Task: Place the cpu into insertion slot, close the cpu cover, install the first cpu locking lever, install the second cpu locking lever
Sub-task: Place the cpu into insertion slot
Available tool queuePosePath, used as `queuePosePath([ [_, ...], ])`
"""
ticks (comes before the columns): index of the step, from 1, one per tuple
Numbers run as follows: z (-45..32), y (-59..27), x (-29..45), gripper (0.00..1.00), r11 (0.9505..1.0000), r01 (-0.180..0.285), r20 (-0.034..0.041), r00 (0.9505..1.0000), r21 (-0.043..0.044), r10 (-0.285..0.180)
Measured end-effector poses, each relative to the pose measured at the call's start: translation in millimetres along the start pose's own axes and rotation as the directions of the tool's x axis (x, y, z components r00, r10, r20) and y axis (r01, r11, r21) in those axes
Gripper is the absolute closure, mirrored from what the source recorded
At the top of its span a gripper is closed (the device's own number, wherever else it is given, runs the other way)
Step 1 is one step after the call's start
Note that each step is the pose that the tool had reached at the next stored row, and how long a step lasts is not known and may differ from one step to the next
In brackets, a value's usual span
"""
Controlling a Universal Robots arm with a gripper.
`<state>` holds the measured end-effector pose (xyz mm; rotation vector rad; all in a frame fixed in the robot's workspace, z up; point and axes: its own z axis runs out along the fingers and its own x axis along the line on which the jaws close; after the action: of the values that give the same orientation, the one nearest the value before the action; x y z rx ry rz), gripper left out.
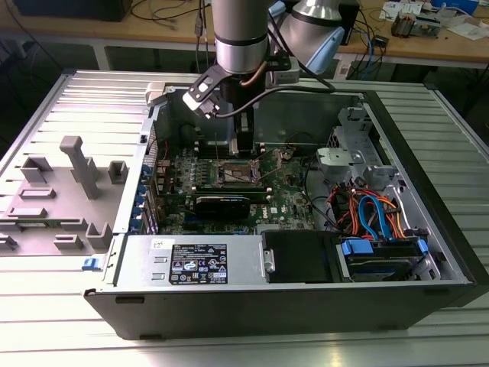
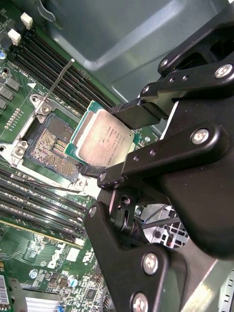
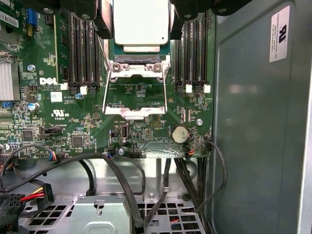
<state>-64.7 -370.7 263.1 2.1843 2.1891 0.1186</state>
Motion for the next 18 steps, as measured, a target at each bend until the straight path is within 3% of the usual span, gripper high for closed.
queuePosePath([
  [11, 1.4, -0.1, 0.0, 0.46, 1.0, 0.0, -0.0002, 1.0, -0.0001, 0.0],
  [18, 11.4, -1.1, -0.4, 0.46, 1.0, 0.0, 0.0, 1.0, 0.0005, 0.0],
])
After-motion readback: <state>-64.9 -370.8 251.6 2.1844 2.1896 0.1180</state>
